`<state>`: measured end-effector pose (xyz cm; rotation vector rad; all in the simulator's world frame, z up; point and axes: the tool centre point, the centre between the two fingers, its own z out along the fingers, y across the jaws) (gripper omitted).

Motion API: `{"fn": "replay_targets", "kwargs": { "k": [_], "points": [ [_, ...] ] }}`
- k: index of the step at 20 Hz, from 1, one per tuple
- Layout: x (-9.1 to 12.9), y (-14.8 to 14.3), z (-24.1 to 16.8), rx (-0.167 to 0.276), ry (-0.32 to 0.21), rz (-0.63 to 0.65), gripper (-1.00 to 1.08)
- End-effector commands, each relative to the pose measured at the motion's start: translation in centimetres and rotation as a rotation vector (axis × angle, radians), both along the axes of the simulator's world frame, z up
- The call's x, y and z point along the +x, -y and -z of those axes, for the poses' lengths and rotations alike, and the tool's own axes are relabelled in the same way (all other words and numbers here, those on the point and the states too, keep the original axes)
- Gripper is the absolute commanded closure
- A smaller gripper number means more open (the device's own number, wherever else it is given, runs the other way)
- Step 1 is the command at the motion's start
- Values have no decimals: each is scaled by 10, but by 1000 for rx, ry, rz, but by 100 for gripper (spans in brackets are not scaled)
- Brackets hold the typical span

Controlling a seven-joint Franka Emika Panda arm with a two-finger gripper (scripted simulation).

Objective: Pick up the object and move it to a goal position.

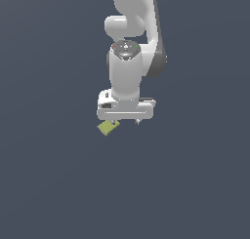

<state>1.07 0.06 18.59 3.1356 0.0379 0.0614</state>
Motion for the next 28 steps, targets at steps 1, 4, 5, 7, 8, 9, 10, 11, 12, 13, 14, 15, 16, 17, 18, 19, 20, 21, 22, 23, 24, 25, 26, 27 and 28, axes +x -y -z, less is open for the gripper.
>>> {"fn": "replay_targets", "kwargs": {
  "k": [1,4,5,7,8,9,10,11,12,13,14,15,16,17,18,19,20,21,22,23,24,25,26,27,28],
  "points": [
    [0,0,0,0,0,0,-92],
    [0,3,-2,0,5,4,-92],
    [0,5,-3,0,8,7,-92],
    [1,11,-8,-1,18,15,-92],
    [1,13,-10,-1,22,18,-92],
    [1,15,-12,-2,26,20,-92],
    [1,17,-13,-2,28,21,-92],
    [1,17,-14,-3,30,21,-92],
    [2,17,-14,-3,30,21,-92],
    [2,17,-14,-3,29,20,-92],
    [1,17,-13,-2,28,22,-92],
    [1,17,-12,-2,28,25,-92],
    [0,17,-11,-1,27,31,-92],
    [0,18,-9,0,26,39,-92],
    [-1,19,-7,1,26,49,-92],
    [-3,20,-4,3,25,61,-92],
    [-4,22,-2,4,23,74,-92],
    [-6,23,2,6,22,89,-92],
    [-7,25,5,8,20,107,-92],
    [-9,26,9,10,18,126,-92],
    [-12,28,14,12,16,147,-92],
    [-14,31,18,14,14,169,-92],
    [-17,33,23,16,11,194,-92],
    [-20,35,29,18,9,221,-92],
    [-24,38,34,20,6,250,-92]
  ]
}}
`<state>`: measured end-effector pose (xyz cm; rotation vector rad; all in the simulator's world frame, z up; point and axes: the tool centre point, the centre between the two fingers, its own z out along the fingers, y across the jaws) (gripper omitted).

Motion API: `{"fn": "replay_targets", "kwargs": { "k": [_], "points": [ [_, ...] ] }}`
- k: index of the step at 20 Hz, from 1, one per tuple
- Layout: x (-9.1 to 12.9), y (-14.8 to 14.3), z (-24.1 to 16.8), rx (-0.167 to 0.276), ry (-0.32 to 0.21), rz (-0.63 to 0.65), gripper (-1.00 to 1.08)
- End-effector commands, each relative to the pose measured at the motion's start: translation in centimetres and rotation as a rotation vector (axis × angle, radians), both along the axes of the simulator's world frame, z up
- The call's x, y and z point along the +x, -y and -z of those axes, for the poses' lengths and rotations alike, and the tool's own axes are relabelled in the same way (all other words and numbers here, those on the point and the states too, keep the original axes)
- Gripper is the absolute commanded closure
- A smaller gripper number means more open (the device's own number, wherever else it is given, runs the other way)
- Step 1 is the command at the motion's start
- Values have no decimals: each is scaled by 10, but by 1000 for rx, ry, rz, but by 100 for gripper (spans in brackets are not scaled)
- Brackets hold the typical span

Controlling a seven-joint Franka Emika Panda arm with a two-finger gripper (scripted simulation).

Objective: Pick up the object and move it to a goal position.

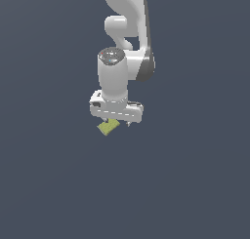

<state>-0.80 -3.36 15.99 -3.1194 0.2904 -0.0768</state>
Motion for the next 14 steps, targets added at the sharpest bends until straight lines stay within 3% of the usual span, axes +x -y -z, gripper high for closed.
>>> {"fn": "replay_targets", "kwargs": {
  "k": [1,14],
  "points": [
    [-9,7,14,6,-7,72,-92],
    [-66,47,85,16,-42,482,-92]
  ]
}}
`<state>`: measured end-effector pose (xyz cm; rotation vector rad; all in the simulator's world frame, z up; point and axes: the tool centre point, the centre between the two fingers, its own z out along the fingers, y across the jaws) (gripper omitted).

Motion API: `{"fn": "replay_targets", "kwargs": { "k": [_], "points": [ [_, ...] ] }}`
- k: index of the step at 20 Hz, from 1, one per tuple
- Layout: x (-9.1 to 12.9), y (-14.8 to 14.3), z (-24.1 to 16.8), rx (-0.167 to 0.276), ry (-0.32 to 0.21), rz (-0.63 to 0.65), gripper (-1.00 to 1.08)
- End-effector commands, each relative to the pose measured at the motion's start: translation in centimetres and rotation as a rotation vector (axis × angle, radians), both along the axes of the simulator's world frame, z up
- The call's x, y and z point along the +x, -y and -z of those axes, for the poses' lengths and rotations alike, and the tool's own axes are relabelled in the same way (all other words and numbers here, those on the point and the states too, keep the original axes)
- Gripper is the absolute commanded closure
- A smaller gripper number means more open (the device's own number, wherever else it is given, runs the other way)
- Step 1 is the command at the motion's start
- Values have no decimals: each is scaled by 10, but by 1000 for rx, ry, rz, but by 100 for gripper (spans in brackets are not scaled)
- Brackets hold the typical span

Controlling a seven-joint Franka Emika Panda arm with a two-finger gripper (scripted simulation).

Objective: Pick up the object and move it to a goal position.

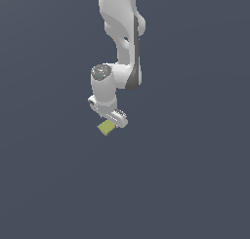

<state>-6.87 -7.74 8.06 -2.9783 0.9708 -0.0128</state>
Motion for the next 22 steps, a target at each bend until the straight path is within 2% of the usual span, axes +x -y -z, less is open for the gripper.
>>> {"fn": "replay_targets", "kwargs": {
  "k": [1,8,15,22],
  "points": [
    [-9,6,8,-2,-4,58,-92],
    [-22,13,20,-5,-11,137,-92],
    [-22,13,25,-5,-11,136,-92],
    [-23,14,54,-5,-11,140,-92]
  ]
}}
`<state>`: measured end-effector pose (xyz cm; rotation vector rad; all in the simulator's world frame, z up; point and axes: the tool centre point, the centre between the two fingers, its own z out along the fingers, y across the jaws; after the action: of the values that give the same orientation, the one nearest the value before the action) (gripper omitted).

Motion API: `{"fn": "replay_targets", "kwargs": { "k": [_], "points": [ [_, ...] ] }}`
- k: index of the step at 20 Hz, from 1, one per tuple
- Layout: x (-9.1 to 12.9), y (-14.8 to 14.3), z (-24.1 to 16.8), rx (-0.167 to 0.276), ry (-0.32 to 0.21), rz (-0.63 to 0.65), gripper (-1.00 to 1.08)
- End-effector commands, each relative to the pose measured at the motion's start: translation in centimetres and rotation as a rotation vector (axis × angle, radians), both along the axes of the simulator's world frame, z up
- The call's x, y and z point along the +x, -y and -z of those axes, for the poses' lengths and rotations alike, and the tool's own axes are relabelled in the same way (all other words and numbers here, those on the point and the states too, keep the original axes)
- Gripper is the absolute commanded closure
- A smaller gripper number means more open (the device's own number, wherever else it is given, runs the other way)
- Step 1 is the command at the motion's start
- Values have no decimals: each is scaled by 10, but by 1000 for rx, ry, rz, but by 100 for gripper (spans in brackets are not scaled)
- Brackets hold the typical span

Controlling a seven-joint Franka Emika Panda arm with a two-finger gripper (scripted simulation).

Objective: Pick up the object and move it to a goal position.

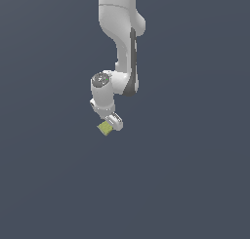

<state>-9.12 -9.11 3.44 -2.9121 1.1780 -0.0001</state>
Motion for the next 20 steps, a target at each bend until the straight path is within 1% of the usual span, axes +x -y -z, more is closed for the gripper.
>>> {"fn": "replay_targets", "kwargs": {
  "k": [1,8,9,20],
  "points": [
    [-1,0,12,0,0,1,-92],
    [0,0,25,0,0,2,-92],
    [0,0,25,0,0,2,108],
    [1,0,23,0,3,3,108]
  ]
}}
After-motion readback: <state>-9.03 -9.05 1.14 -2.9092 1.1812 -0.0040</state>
